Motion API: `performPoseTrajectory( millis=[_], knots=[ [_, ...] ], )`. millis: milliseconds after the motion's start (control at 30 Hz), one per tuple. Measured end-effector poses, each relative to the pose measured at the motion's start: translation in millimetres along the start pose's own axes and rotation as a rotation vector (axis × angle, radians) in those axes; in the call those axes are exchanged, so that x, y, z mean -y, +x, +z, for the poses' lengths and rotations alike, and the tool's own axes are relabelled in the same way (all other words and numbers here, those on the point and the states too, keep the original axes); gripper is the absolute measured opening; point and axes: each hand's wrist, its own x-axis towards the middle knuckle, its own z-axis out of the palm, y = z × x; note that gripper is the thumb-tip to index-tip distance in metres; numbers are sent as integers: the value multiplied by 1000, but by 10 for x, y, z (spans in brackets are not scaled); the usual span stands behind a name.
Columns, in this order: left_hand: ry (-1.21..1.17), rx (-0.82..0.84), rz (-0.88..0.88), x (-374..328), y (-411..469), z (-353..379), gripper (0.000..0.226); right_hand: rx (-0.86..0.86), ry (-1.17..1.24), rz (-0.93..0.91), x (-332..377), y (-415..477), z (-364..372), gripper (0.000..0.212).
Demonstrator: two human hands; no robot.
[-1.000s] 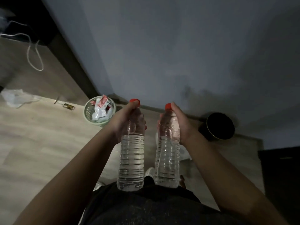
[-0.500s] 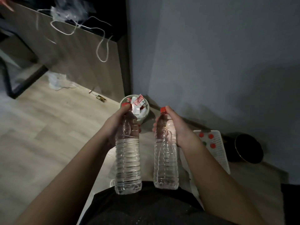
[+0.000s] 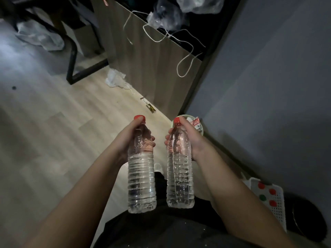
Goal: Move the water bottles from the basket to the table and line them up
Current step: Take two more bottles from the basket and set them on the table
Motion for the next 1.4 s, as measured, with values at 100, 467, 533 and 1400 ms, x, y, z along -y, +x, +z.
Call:
performPoseTrajectory(
  millis=[100, 467, 533, 1400],
  knots=[
    [-19, -45, 7, -289, 151, -193, 40, 42, -19, 24, 196, 295, 277, 55],
    [-119, -189, 161, -1667, 1039, -683, 48, 173, -115, 99, 1301, 1687, 1290, 56],
    [-130, -189, 169, -1862, 1171, -711, 48, 191, -126, 121, 1476, 1893, 1441, 56],
    [-115, -130, 158, -4644, 2172, -3148, 32, 102, -38, 67, 2300, 3916, 4169, 53]
  ],
)
